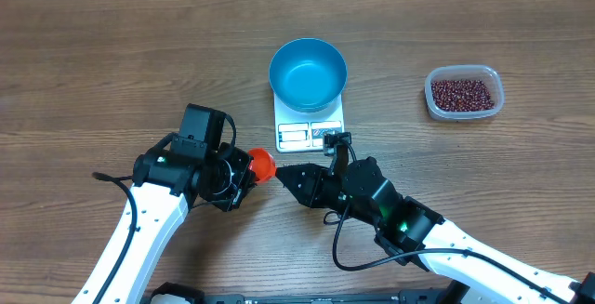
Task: Scoop item into bowl and weigh 150g on scale
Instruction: 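Grasp the scoop's blue handle with the right gripper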
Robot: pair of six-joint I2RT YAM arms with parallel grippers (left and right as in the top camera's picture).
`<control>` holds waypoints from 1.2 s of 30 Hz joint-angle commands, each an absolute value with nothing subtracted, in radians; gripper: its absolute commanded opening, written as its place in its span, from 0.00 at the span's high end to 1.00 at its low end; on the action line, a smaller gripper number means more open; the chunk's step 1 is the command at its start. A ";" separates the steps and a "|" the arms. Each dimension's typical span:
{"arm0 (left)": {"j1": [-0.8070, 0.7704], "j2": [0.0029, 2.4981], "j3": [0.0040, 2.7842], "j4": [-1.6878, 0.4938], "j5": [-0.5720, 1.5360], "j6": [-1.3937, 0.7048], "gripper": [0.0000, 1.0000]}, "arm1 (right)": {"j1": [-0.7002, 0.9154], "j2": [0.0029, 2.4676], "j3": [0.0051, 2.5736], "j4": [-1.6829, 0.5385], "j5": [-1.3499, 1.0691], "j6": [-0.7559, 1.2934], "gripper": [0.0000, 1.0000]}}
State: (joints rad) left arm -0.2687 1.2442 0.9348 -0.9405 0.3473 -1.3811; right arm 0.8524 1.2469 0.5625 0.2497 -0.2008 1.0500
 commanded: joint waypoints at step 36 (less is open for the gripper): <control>-0.274 1.229 0.952 -0.937 0.303 -1.171 0.96 | 0.857 1.250 0.588 0.230 -0.203 1.042 0.87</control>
